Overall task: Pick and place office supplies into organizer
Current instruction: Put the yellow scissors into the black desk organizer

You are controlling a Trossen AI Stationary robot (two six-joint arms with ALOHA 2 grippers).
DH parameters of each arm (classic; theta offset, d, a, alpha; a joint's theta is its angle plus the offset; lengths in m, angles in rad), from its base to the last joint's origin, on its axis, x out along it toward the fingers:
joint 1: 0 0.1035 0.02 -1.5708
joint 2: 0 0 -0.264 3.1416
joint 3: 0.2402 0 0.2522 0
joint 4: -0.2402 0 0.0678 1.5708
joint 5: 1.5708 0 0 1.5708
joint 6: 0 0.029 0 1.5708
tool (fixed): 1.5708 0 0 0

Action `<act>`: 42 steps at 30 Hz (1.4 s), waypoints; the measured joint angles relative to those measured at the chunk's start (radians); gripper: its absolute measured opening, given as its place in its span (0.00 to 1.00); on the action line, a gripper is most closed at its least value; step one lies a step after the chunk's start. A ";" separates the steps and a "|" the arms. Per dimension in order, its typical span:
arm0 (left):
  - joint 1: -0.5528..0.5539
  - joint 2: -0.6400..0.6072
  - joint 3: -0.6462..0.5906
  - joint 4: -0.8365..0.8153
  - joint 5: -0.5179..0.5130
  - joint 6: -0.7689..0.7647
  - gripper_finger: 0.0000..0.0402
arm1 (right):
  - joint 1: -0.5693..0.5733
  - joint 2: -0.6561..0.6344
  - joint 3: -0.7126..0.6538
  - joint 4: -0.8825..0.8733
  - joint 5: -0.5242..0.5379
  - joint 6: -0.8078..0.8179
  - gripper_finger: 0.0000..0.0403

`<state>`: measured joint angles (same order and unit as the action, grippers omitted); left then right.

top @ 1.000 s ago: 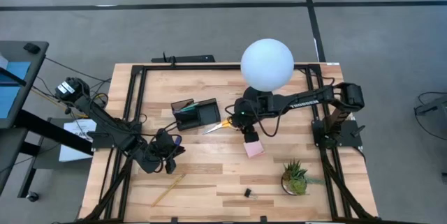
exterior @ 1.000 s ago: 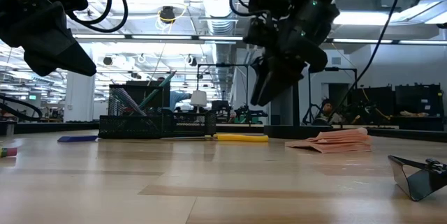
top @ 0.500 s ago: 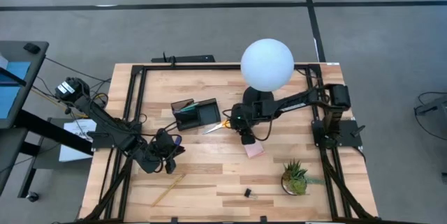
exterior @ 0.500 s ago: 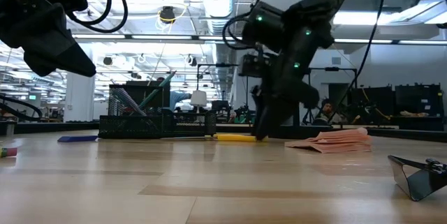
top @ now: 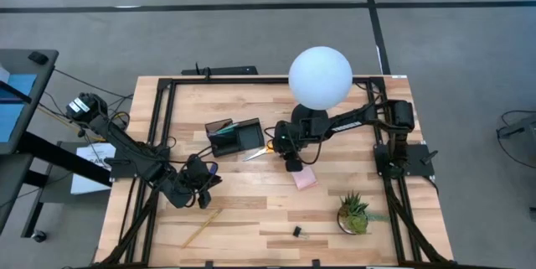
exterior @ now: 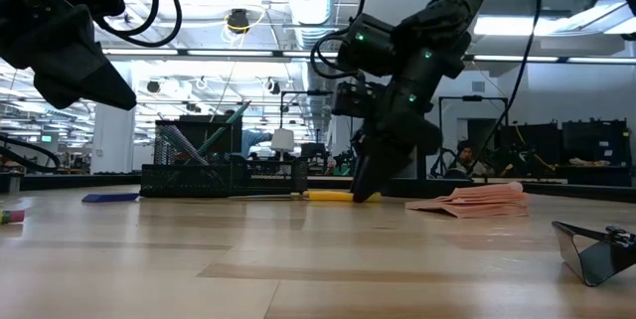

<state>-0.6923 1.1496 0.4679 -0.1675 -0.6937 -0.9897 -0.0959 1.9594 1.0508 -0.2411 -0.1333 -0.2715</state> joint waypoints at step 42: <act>0.462 0.509 0.062 0.719 0.309 0.287 0.48 | 0.184 -0.023 -0.014 0.100 0.423 -0.017 0.02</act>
<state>-0.2306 1.6582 0.5295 0.5518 -0.3845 -0.7028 0.0877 1.9364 1.0370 -0.1409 0.2900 -0.2890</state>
